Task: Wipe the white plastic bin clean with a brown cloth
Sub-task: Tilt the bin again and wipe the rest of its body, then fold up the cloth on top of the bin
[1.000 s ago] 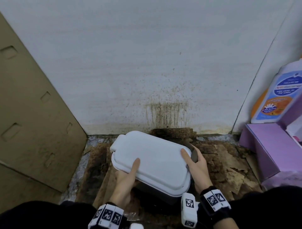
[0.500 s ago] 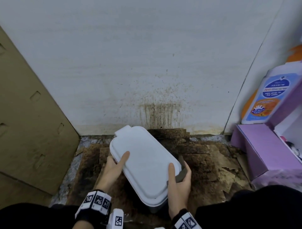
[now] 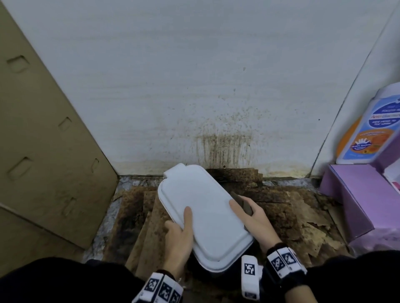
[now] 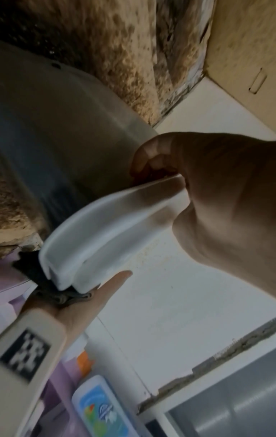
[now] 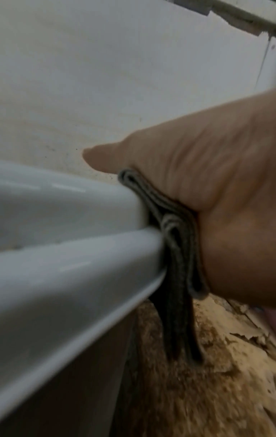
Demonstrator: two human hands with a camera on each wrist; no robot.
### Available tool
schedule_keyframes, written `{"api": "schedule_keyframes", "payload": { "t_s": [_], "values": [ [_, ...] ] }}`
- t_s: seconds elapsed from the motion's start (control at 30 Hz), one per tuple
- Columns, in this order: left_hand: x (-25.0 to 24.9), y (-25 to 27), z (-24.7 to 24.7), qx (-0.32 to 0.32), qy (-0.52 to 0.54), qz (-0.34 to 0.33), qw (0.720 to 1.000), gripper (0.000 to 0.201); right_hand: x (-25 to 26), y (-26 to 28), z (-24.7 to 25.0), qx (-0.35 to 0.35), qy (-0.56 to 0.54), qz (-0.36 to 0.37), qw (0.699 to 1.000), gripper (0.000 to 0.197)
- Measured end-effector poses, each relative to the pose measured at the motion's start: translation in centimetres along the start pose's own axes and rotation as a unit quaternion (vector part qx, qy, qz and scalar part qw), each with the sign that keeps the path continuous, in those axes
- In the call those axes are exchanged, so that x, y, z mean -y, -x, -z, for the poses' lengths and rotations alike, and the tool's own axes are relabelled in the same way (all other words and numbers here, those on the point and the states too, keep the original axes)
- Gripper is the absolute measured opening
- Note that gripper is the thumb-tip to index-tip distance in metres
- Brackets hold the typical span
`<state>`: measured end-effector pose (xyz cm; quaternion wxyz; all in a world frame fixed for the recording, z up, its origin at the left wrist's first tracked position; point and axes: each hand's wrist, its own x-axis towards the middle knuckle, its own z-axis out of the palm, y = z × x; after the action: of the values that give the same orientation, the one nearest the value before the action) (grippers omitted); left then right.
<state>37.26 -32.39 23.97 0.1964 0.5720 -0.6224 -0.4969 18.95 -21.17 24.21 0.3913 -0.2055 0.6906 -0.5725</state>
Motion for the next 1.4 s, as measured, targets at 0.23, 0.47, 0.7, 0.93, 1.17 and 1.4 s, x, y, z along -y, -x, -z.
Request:
{"api": "schedule_keyframes", "payload": {
  "t_s": [0.23, 0.47, 0.7, 0.93, 1.17, 1.4],
  "values": [
    [0.5, 0.5, -0.6, 0.003, 0.019, 0.019, 1.0, 0.065, -0.5, 0.0, -0.2, -0.014, 0.085, 0.03, 0.996, 0.06],
    [-0.5, -0.6, 1.3, 0.026, 0.009, -0.045, 0.999, 0.063, 0.1, 2.1, -1.6, -0.077, 0.103, 0.024, 0.991, 0.058],
    [-1.2, -3.0, 2.7, 0.112, -0.004, -0.053, 0.992, 0.048, -1.5, 4.5, -6.5, -0.219, 0.083, -0.01, 0.972, 0.057],
    [-1.9, -3.0, 2.7, 0.146, 0.006, -0.063, 0.987, 0.042, -2.8, 3.5, -6.8, -0.244, 0.032, 0.0, 0.969, 0.042],
    [-1.5, -3.1, 2.3, 0.105, -0.009, -0.07, 0.992, 0.045, -1.8, 2.6, -4.8, -0.253, -0.005, 0.012, 0.967, 0.04],
    [-0.8, -2.6, 1.8, 0.023, -0.091, -0.069, 0.993, 0.067, 1.4, 2.7, -4.8, -0.252, 0.071, 0.106, 0.959, 0.039]
  ]
}}
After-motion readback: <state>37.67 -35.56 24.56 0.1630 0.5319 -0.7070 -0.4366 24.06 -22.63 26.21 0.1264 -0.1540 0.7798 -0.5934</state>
